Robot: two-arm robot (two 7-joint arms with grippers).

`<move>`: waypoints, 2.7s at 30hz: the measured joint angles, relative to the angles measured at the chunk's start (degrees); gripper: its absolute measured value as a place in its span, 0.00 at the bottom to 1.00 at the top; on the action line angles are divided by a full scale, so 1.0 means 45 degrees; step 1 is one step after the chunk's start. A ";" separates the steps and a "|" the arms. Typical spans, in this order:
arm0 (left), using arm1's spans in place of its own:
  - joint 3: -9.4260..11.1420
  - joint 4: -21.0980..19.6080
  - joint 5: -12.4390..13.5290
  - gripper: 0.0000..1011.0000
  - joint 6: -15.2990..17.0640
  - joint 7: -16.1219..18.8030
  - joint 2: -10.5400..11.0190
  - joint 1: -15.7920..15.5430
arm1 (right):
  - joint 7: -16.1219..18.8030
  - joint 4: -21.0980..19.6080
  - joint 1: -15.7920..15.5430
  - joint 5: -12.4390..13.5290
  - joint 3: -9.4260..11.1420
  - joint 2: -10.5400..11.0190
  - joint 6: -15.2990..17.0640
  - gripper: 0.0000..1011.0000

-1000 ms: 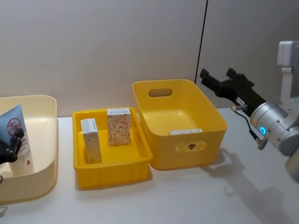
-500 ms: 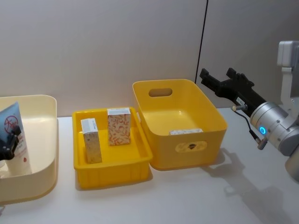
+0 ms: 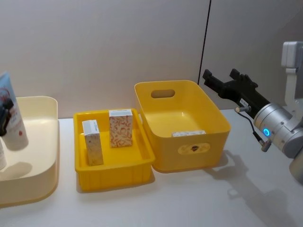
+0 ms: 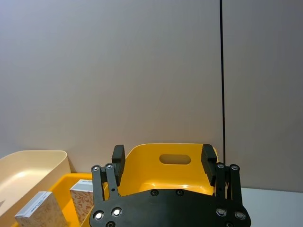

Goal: Bimanual collaborative sorting of washing and personal care products

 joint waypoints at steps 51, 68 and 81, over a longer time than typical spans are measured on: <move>0.0015 1.1569 -0.5882 0.24 -0.2783 -0.9836 -0.1886 -0.7429 | 0.3602 0.0634 0.1368 0.1294 -0.2256 0.0848 0.0584 0.99; 0.0144 1.1961 -0.6106 0.24 -0.2871 -1.0130 -0.1943 -0.7661 | 0.5516 0.1027 0.2260 0.1905 -0.3467 0.1102 0.0828 0.99; 0.0656 0.8226 -0.5888 0.24 -0.1956 -0.8536 -0.1278 -0.5809 | 0.6040 0.1123 0.2530 0.2081 -0.3832 0.1156 0.0918 0.99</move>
